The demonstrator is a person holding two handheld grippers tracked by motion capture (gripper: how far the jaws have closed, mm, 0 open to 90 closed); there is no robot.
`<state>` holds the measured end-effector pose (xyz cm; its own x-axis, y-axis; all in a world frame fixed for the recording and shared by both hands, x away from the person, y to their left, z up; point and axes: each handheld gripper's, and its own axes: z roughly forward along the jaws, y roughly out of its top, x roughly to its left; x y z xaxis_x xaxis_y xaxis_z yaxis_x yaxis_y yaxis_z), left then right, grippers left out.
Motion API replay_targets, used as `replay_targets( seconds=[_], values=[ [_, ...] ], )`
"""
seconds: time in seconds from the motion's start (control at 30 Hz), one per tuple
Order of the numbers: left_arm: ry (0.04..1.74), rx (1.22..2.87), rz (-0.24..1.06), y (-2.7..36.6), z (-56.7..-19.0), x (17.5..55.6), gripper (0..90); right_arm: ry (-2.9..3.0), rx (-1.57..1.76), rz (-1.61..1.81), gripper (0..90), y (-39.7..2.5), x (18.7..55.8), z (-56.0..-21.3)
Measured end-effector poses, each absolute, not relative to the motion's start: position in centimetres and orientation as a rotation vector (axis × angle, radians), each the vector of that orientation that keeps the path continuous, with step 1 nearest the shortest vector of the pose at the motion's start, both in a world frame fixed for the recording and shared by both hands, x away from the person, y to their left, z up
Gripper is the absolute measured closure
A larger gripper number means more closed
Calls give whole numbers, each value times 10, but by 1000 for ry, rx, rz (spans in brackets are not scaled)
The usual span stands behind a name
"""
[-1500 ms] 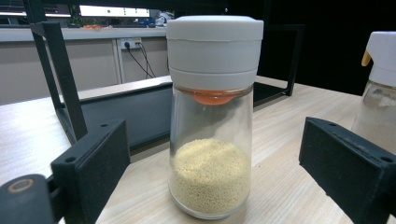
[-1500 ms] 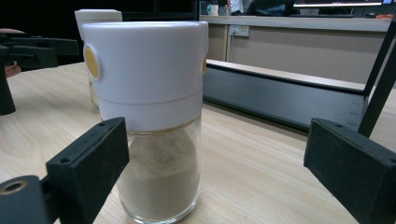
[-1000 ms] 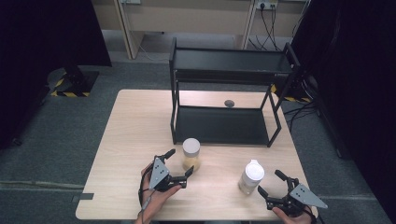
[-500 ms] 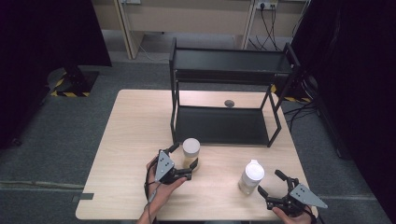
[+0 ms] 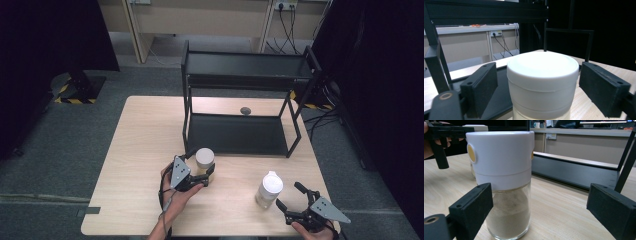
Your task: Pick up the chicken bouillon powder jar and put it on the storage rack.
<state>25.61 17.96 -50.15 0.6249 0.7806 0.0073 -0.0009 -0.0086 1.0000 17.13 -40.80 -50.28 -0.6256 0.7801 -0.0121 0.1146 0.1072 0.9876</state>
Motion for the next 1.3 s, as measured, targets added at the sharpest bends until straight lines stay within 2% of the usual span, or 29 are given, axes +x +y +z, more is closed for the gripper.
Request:
replay_targets(
  seconds=[0.33,0.53,0.9,1.3],
  values=[
    [707,1478,704,178,-505,258,240,1838,870,1557,69,-407,171,-503],
    [687,1487,708,176,-504,259,324,1840,868,1555,70,-407,171,-502],
    [704,1460,685,176,-504,259,333,1842,868,1553,70,-407,171,-502],
    [673,1446,674,179,-484,263,333,1839,869,1555,70,-407,171,-502]
  ],
)
